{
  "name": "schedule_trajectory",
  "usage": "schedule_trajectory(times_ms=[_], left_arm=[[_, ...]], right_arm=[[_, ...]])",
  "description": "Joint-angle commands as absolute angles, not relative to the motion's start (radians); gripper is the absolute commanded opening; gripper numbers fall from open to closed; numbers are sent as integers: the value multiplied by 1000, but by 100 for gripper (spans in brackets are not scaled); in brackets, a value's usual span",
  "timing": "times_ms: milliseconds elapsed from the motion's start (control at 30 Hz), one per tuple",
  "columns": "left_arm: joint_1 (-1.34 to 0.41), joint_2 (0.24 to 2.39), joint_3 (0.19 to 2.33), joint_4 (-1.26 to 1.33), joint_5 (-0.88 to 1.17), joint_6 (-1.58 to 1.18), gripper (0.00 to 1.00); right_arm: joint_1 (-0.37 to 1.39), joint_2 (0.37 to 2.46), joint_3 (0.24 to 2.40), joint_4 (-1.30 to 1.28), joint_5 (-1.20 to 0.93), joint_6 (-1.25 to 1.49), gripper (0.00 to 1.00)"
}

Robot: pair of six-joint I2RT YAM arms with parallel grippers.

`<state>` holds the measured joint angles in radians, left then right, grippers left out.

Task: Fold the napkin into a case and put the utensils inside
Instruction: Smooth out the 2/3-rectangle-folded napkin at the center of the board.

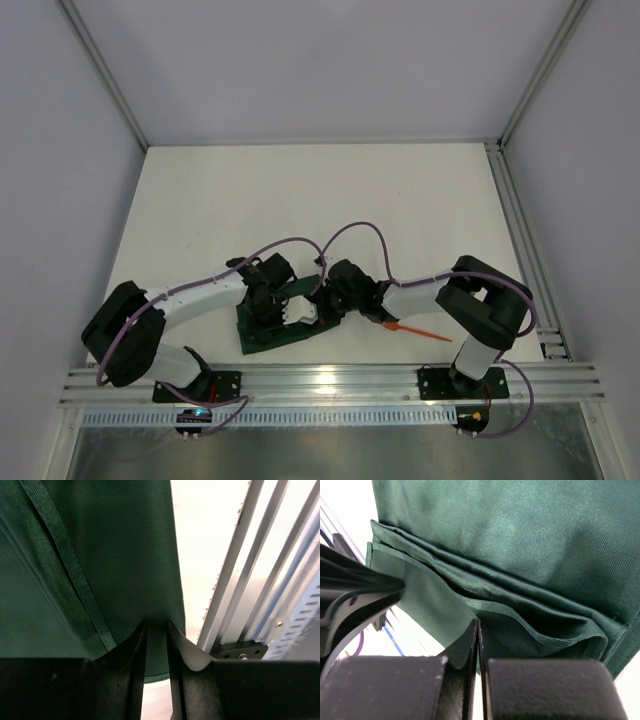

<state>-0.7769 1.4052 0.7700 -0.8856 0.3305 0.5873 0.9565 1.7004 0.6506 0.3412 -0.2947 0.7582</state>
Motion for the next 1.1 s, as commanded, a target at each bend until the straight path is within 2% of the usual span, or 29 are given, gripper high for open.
schedule_trajectory(times_ms=[0, 367, 600, 1067], left_arm=[[-781, 1414, 747, -862, 291, 630, 23], [-781, 1385, 689, -926, 213, 716, 24], [-778, 1345, 715, -995, 242, 742, 25], [-764, 1350, 686, -919, 284, 718, 25]], right_arm=[[962, 1692, 627, 328, -252, 755, 4], [960, 1701, 612, 339, -253, 747, 4], [957, 1690, 612, 334, -255, 736, 4], [976, 1568, 675, 284, -331, 681, 4]])
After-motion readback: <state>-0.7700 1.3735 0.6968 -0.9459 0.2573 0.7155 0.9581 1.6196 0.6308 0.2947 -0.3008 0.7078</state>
